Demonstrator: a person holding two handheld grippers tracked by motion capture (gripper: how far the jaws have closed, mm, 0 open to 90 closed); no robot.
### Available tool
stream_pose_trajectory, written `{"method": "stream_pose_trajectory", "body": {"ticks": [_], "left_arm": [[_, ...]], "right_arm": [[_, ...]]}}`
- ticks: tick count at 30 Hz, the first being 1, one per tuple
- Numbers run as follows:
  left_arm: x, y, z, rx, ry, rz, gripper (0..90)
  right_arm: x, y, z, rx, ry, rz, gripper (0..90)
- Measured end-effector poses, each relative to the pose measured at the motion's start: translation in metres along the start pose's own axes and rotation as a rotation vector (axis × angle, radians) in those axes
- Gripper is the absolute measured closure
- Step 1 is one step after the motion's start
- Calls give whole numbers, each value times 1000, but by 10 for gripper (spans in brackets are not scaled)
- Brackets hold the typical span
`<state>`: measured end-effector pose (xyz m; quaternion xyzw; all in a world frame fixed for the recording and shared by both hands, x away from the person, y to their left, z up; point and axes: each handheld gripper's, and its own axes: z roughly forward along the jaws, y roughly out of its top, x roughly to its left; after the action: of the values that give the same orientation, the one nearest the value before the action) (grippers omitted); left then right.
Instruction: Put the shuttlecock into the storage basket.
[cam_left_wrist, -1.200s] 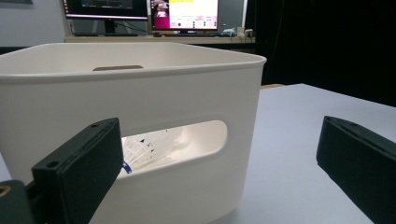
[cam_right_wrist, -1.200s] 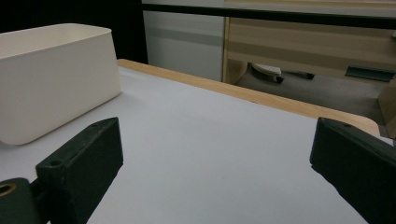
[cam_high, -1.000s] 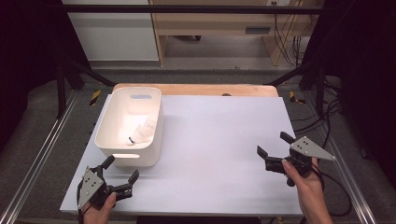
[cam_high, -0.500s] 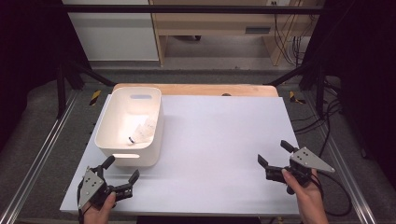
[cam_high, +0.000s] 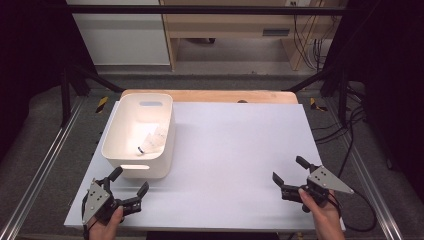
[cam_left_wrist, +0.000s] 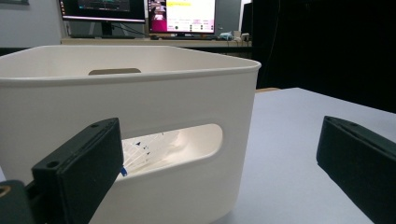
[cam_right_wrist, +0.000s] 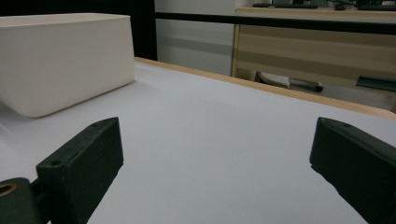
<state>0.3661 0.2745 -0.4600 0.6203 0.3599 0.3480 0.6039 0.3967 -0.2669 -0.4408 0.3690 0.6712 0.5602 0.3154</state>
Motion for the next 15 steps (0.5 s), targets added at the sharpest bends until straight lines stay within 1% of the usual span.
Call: {"method": "stream_pose_trajectory", "body": {"ticks": [6, 15], "left_arm": [[0, 0, 0, 3, -3, -1, 6], [0, 0, 0, 2, -2, -2, 6]], "right_arm": [[4, -5, 6, 4, 28, -12, 31], [12, -7, 18, 6, 61, -26, 31]]}}
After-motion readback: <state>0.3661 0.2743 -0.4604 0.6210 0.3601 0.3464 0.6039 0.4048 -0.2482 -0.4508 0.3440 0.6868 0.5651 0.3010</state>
